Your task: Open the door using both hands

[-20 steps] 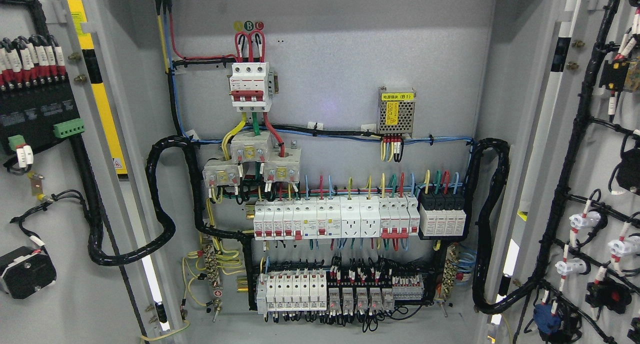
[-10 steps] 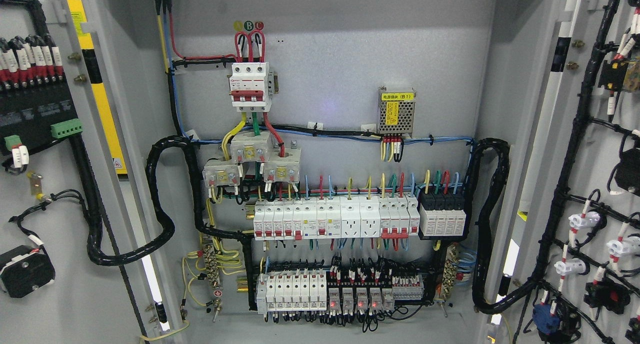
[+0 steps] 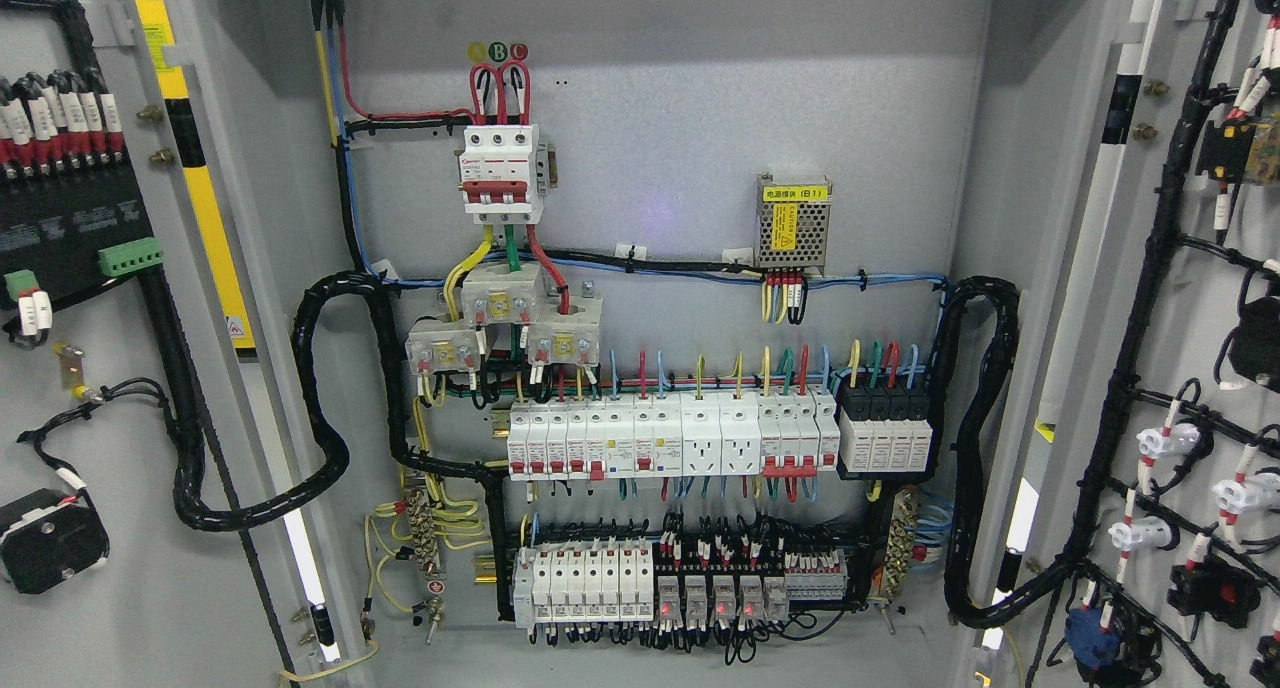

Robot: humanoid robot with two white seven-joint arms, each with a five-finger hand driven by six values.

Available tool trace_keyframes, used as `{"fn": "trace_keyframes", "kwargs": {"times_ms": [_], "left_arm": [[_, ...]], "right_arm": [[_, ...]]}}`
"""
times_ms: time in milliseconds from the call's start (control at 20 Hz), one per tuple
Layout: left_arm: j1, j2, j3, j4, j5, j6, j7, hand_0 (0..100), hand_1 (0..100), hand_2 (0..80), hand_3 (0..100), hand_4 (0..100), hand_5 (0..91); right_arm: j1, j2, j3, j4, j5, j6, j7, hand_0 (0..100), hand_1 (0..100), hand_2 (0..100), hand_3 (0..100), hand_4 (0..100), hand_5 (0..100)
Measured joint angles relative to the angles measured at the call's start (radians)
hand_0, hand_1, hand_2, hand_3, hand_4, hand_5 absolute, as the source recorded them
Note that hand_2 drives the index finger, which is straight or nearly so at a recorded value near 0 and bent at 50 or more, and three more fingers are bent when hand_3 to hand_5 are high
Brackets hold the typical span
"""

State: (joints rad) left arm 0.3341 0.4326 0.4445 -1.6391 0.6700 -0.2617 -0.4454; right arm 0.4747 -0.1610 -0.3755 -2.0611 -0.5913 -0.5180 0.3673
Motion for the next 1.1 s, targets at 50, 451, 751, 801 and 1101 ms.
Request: {"fn": "trace_keyframes", "kwargs": {"times_ms": [50,451,751,801,1101], "left_arm": [[0.002,0.002,-0.006,-0.009,0.0,0.0,0.0,0,0,0.0,8,0,0.0],[0.012,0.01,-0.074,-0.104,0.001,-0.003,0.003,0,0,0.0,8,0,0.0],[0.011,0.011,-0.16,-0.179,-0.003,-0.013,0.013,0,0,0.0,8,0,0.0],[0.008,0.01,-0.178,-0.187,-0.004,-0.013,0.013,0,0,0.0,8,0,0.0],[-0.017,-0.003,-0.323,-0.224,-0.05,-0.014,0.029,0,0,0.0,8,0,0.0]], "right_arm": [[0.0,0.0,0.002,0.0,0.0,0.0,0.0,21,12,0,0,0,0],[-0.003,-0.002,0.028,0.0,0.002,0.0,0.002,21,12,0,0,0,0],[-0.003,-0.005,0.065,0.0,0.006,0.0,0.003,21,12,0,0,0,0],[-0.003,-0.006,0.072,0.0,0.007,0.0,0.004,21,12,0,0,0,0],[-0.003,-0.013,0.127,0.005,0.014,0.004,0.006,21,12,0,0,0,0]]}}
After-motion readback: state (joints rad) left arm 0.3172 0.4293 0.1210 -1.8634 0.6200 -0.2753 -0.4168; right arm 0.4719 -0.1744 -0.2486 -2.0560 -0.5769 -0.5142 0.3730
